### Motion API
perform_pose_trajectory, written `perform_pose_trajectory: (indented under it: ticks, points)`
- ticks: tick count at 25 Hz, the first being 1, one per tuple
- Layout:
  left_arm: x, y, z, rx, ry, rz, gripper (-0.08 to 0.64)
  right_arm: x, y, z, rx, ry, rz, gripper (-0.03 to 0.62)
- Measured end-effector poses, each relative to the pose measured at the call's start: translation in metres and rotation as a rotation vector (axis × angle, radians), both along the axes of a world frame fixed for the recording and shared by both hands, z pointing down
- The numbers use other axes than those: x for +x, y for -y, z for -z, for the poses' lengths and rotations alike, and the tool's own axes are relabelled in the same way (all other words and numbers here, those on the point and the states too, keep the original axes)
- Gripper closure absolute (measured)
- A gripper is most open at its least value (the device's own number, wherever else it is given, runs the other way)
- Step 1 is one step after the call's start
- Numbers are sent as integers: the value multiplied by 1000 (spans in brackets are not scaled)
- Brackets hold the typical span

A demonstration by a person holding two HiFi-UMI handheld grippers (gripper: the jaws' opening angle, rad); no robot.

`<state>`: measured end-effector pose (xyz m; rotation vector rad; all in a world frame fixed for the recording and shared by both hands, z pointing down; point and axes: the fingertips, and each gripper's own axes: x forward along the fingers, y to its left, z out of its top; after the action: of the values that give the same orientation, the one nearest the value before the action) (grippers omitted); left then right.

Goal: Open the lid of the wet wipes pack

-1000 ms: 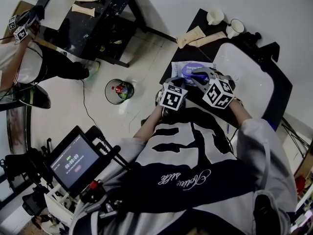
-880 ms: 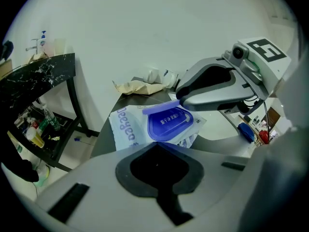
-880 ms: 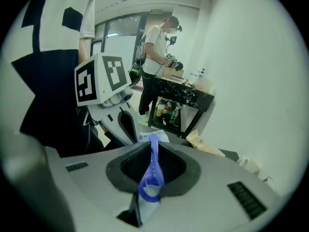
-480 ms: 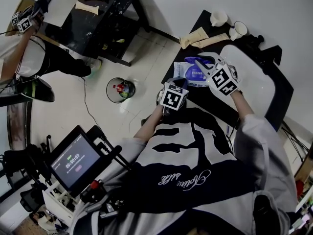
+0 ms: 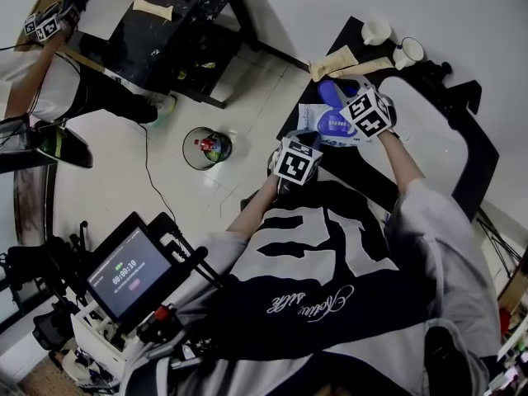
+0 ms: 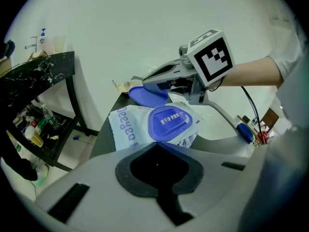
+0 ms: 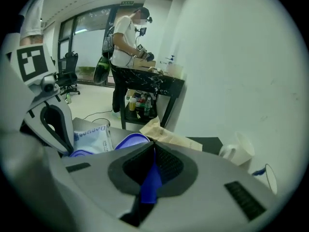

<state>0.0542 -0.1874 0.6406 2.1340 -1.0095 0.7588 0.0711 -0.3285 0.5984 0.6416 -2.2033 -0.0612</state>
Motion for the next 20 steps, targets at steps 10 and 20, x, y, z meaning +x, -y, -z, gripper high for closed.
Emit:
perform_pose_trajectory:
  ticks: [10,20]
  points:
    - [-2,-3,-2,-1,13,-8,561,1,-3,10,-51,114,-144,584]
    - [-1,-3,10,13,-73,48,561,22,-50,29,-56,239,-289,584]
